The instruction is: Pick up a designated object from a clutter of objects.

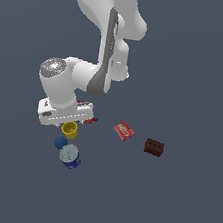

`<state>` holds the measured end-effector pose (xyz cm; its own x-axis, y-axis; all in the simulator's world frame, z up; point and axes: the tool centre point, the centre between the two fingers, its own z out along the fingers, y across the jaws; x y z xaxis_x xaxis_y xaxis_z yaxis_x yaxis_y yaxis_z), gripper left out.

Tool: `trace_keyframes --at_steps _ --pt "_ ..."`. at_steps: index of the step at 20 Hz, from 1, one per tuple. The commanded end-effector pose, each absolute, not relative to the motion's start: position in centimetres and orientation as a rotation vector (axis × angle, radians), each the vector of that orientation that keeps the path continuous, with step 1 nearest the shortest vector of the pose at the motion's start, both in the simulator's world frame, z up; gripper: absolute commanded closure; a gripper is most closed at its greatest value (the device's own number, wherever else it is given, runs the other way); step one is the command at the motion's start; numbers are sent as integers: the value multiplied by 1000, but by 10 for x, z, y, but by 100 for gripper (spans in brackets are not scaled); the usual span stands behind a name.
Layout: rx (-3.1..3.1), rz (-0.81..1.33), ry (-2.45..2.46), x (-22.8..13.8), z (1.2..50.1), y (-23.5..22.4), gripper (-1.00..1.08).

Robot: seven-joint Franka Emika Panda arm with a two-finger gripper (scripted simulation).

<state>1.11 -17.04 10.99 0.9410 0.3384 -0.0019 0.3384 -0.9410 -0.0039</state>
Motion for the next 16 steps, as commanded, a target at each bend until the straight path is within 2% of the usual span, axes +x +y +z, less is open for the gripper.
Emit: trace_keyframes --at_steps 1,16 --pt "-3090 1 -561 9 103 -177 -92" --pt "-3088 1 -575 6 76 -182 -92"
